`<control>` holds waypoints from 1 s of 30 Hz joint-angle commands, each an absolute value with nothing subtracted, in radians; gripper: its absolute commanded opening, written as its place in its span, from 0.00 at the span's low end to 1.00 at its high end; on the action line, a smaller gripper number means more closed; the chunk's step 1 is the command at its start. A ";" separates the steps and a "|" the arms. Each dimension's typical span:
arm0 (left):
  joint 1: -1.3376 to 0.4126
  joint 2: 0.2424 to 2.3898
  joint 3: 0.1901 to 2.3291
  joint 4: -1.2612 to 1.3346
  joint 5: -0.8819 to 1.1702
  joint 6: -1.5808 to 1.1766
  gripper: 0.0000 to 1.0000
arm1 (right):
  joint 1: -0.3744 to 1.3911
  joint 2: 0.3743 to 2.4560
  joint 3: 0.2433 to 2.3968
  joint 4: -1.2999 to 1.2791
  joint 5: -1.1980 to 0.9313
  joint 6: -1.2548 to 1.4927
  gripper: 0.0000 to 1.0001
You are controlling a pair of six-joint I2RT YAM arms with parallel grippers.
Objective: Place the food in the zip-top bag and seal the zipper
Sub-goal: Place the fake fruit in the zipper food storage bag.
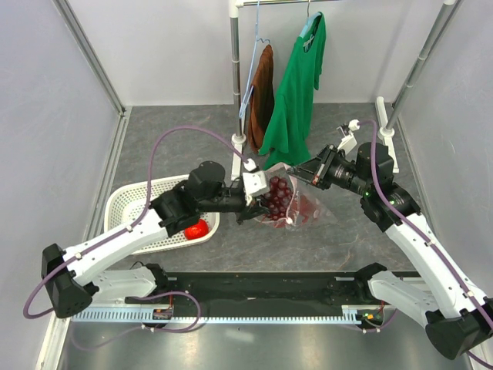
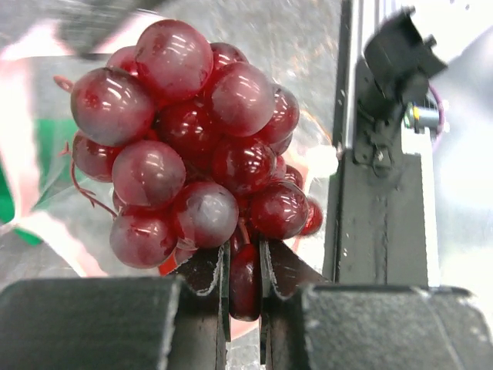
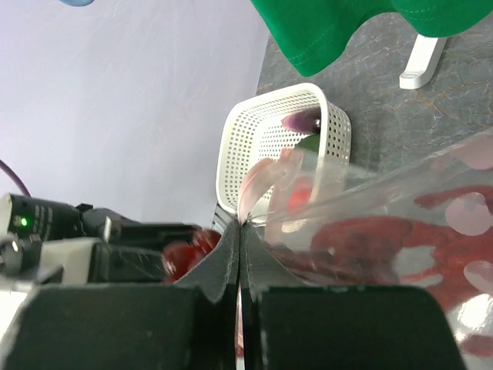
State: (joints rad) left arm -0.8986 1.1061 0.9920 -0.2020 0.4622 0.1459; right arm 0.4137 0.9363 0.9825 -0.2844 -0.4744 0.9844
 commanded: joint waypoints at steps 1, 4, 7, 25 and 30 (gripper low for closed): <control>-0.962 1.176 1.060 -0.258 0.416 0.232 0.02 | 0.407 0.923 0.982 -0.192 -0.495 1.011 0.00; -0.942 1.259 1.120 -0.325 0.367 0.161 0.02 | 0.408 0.911 0.988 -0.192 -0.500 0.990 0.00; -0.867 1.295 1.150 -0.344 0.411 0.074 0.02 | 0.408 0.894 0.988 -0.202 -0.503 0.971 0.00; -0.643 1.140 1.141 -0.577 0.501 -0.156 0.81 | 0.407 0.861 0.986 -0.238 -0.466 0.973 0.00; -0.643 1.118 1.040 -0.560 0.552 -0.258 0.83 | 0.405 0.851 0.985 -0.244 -0.451 0.974 0.00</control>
